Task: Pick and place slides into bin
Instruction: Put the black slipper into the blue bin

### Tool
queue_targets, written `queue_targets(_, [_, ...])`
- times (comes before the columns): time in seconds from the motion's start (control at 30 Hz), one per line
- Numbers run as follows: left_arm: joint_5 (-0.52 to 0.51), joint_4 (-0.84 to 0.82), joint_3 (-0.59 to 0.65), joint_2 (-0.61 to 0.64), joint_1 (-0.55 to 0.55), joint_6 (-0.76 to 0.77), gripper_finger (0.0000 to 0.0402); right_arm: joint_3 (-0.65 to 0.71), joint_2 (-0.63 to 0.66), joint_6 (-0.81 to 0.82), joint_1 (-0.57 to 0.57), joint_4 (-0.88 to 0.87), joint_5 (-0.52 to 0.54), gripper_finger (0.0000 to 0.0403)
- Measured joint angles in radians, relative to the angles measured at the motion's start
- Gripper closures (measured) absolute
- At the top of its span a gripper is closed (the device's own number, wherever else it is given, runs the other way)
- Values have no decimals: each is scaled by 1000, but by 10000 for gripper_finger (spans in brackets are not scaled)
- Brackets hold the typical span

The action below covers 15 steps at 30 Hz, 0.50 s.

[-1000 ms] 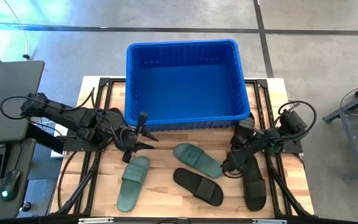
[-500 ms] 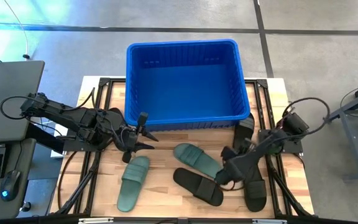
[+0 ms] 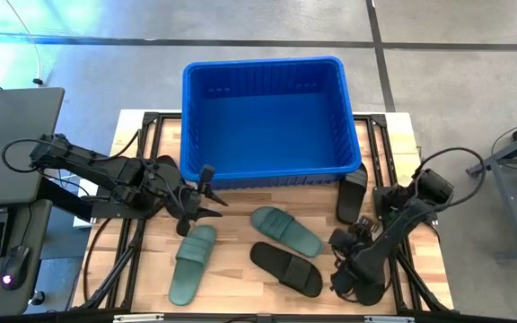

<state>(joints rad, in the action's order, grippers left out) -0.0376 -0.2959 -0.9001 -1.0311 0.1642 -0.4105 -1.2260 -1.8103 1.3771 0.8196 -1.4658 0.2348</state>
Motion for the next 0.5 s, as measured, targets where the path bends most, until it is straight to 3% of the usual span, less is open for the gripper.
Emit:
queue_targets(0.23, [0,1,0,-19,0,49,275,176,0,-33,-124,77,17,263])
queue_targets(0.37, [0,2,0,-32,0,53,275,223,0,-102,-199,160,-56,263])
queue_targets(0.5, [0,6,0,-48,0,53,275,245,4,-175,-237,220,-50,263])
